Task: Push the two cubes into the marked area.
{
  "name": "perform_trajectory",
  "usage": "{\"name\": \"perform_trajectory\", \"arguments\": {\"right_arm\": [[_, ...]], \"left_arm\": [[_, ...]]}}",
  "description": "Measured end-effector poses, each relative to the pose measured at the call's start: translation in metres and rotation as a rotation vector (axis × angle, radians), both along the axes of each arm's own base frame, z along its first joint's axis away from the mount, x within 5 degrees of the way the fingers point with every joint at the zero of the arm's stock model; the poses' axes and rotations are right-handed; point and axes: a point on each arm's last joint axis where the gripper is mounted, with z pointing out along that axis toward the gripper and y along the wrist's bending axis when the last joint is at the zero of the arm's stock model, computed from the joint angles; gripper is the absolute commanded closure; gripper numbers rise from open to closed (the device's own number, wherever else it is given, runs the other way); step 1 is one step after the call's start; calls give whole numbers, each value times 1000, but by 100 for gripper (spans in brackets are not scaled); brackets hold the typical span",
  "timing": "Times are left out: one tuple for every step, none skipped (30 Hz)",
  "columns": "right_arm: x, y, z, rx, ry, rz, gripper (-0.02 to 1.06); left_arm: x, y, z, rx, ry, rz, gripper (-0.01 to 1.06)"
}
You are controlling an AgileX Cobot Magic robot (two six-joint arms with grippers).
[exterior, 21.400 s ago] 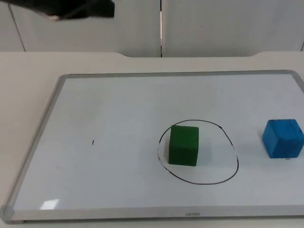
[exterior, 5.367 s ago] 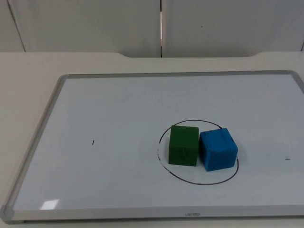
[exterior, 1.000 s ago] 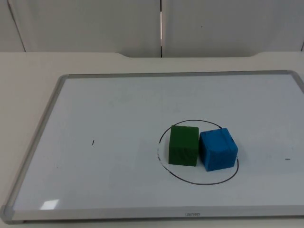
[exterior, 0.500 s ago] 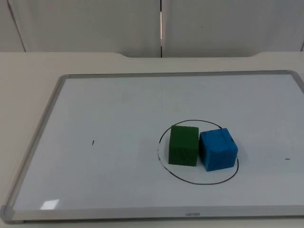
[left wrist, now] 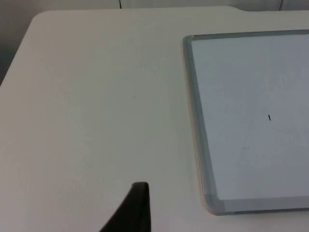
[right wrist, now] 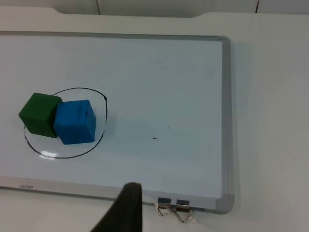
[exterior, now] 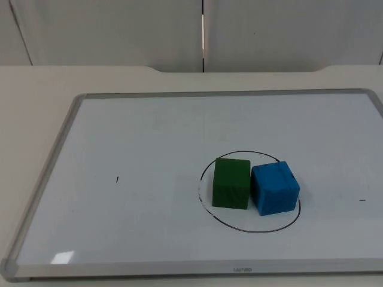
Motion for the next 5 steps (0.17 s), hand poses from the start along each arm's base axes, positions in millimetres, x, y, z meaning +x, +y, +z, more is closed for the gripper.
{"name": "perform_trajectory", "arguments": {"right_arm": [[0, 0, 0, 0, 0, 0, -1], [0, 0, 0, 0, 0, -2, -1], [0, 0, 0, 0, 0, -8, -1], [0, 0, 0, 0, 0, -13, -1], [0, 0, 0, 0, 0, -28, -1]], "left_arm": [[0, 0, 0, 0, 0, 0, 0], [0, 0, 0, 0, 0, 0, 0], [0, 0, 0, 0, 0, 0, 0], [0, 0, 0, 0, 0, 0, 0], [0, 0, 0, 0, 0, 0, 0]]}}
